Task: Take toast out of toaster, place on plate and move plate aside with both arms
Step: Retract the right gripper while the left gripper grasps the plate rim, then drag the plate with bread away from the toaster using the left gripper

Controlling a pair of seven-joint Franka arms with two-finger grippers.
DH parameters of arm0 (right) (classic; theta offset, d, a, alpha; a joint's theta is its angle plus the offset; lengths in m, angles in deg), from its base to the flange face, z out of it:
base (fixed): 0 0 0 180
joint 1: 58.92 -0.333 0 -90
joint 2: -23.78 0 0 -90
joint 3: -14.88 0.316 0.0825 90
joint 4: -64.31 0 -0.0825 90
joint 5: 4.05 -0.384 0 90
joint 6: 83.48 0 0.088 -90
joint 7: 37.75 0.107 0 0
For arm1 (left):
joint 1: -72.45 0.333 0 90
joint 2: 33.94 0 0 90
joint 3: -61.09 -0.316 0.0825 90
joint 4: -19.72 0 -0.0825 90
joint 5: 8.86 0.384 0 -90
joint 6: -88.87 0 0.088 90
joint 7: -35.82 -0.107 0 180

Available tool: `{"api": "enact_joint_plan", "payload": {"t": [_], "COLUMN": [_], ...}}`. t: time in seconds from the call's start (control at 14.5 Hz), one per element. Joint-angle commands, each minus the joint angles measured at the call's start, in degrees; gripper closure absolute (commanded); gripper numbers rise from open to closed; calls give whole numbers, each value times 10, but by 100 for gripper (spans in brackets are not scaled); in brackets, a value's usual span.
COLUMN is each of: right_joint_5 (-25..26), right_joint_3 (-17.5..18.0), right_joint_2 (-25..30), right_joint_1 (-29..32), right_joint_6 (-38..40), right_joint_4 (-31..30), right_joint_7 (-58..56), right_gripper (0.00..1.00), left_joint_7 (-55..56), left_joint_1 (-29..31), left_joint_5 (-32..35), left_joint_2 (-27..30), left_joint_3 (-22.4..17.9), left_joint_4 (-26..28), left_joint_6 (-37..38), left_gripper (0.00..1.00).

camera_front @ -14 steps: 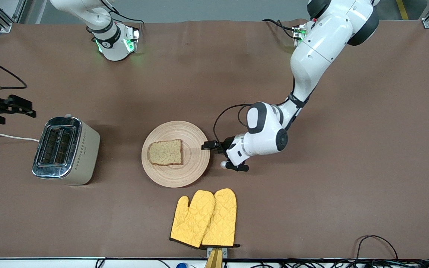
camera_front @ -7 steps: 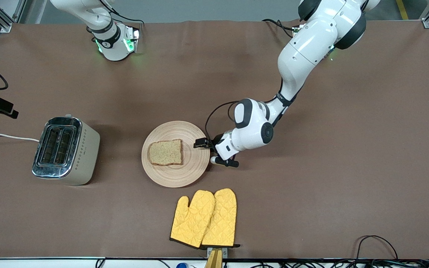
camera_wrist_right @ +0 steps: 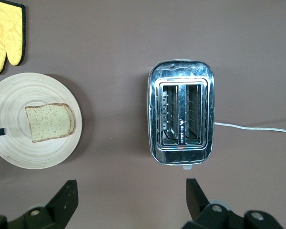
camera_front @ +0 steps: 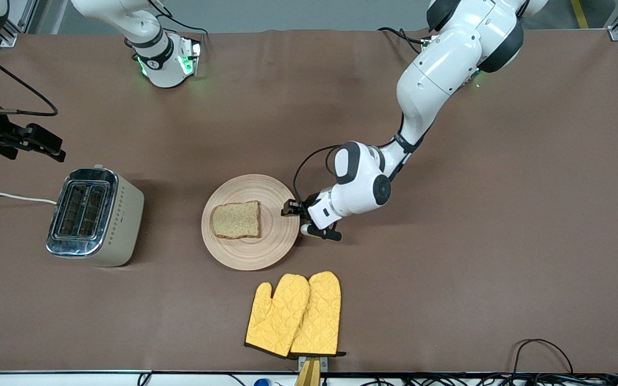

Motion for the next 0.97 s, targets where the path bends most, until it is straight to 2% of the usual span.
{"api": "enact_joint_plan", "payload": {"t": [0.0,0.07,0.28,0.48,0.55,0.76,0.9], "right_joint_5": [5,5,5,5,5,10,12], "right_joint_3": [-1,-2,-2,1,7,102,106], "right_joint_2": [13,12,11,11,10,10,10], "right_joint_1": [6,7,14,21,31,114,123], "right_joint_6": [8,7,4,5,5,7,7], "right_joint_4": [-7,-7,-7,-7,-7,-6,-5], "right_joint_7": [-11,-12,-18,-18,-18,-25,-40], "right_gripper": [0,0,0,0,0,0,0], "left_joint_7": [-67,-84,-115,-152,-166,-184,-185], "left_joint_1": [14,28,134,268,316,453,531], "left_joint_5": [-34,-48,-44,-43,-42,-41,4], "left_joint_2": [0,2,28,85,102,133,139], "left_joint_3": [2,13,106,172,184,197,196], "left_joint_4": [-10,-7,33,121,146,181,182], "left_joint_6": [-4,1,20,71,102,227,294], "left_gripper": [100,100,100,100,100,100,100]}}
